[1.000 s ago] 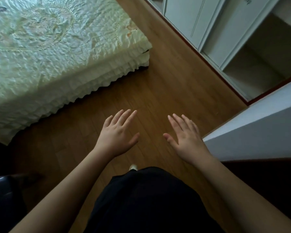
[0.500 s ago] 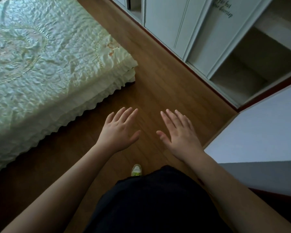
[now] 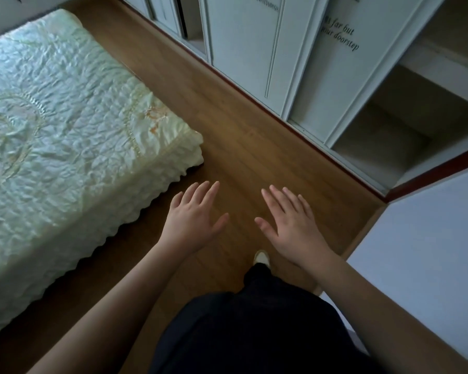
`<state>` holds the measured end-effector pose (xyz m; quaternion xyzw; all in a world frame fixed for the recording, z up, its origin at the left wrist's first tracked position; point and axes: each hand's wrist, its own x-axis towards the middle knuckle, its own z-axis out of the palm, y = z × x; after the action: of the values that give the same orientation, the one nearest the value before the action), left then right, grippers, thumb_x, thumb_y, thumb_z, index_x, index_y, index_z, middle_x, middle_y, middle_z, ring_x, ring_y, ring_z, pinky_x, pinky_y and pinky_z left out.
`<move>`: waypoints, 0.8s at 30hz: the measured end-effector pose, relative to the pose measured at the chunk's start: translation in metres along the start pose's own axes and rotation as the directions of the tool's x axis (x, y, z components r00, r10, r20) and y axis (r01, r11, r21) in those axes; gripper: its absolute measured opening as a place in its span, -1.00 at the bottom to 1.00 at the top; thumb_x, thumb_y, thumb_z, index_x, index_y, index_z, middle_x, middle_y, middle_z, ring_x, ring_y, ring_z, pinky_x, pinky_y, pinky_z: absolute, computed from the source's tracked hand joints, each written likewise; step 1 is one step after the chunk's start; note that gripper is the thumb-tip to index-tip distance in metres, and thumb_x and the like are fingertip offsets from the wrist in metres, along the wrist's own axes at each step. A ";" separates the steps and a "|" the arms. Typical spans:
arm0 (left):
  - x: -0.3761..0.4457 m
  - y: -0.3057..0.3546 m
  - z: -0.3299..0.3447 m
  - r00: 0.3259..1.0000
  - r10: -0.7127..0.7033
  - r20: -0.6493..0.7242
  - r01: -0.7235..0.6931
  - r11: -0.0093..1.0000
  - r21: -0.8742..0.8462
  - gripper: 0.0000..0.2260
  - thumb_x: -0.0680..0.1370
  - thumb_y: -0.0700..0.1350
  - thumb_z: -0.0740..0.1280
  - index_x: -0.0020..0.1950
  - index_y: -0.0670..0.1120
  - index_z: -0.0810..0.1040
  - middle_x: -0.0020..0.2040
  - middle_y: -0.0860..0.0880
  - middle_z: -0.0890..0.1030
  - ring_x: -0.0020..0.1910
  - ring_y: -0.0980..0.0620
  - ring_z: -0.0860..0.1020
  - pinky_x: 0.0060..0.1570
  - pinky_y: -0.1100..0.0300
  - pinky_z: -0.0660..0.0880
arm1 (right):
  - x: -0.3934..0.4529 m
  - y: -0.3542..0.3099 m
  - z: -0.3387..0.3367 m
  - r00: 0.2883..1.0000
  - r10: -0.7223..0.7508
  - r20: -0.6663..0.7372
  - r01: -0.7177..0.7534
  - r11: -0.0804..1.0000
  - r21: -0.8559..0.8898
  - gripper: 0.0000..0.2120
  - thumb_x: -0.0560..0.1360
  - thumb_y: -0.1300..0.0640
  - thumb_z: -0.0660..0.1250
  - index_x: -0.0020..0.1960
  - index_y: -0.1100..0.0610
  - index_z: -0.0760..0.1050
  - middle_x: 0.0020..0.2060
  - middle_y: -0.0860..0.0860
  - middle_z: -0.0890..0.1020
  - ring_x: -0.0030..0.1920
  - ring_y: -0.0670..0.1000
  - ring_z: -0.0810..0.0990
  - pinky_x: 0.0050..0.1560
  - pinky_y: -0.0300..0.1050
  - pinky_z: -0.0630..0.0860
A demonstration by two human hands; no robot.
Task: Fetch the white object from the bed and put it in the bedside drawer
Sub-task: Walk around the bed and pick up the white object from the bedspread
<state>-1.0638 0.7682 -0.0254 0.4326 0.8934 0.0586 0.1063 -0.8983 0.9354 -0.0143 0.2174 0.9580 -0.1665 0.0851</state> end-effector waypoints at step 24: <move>0.338 -0.103 -0.079 0.980 -0.184 -0.079 0.177 0.980 -0.089 -0.31 0.53 0.33 0.03 0.58 0.05 -0.01 0.57 -0.02 0.16 0.56 -0.06 -0.01 0.51 -0.10 -0.08 | 0.365 0.050 -0.111 0.981 -0.191 0.018 0.192 0.968 -0.160 -0.43 0.61 -0.22 -0.18 0.57 -0.05 -0.08 0.56 -0.01 0.08 0.55 0.05 -0.05 0.51 0.04 -0.17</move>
<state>-1.3654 0.9688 -0.0164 0.3420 0.9296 0.1037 0.0899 -1.2111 1.1594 -0.0114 0.1160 0.9847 -0.0963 0.0870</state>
